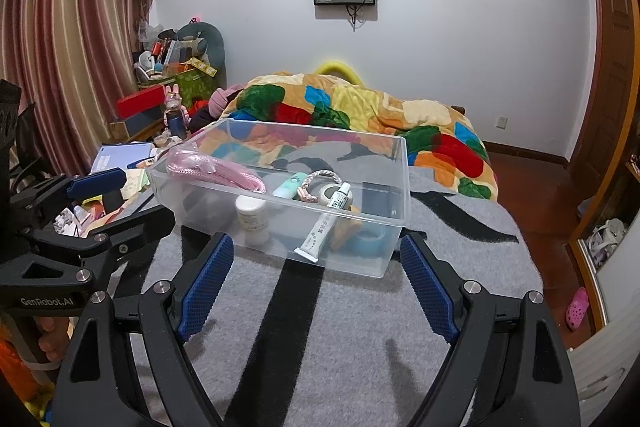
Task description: Organize objects
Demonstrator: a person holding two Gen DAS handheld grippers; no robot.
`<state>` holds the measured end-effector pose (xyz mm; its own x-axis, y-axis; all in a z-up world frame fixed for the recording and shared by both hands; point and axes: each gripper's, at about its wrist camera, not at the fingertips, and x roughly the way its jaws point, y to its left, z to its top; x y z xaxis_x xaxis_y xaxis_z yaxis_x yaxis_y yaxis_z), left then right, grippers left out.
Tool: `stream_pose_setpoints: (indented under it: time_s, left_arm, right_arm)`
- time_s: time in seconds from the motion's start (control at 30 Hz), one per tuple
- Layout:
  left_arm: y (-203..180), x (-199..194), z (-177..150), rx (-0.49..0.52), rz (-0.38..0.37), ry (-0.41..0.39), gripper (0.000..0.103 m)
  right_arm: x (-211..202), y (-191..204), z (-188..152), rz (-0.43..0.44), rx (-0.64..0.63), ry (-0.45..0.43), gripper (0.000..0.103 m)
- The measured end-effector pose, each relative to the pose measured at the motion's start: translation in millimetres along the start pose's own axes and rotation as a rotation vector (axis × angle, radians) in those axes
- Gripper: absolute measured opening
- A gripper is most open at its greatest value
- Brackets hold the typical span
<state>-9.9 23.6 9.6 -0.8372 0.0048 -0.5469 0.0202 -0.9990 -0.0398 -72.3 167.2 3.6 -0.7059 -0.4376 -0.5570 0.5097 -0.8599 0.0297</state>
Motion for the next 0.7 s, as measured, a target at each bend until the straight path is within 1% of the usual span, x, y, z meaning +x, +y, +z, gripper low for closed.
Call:
stream_pose_setpoints:
  time_s: [0.7]
  left_arm:
    - [-2.1, 2.1, 0.0, -0.011, -0.014, 0.007, 0.094]
  right_arm:
    - [-0.5, -9.0, -0.1, 0.007, 0.035, 0.003, 0.083]
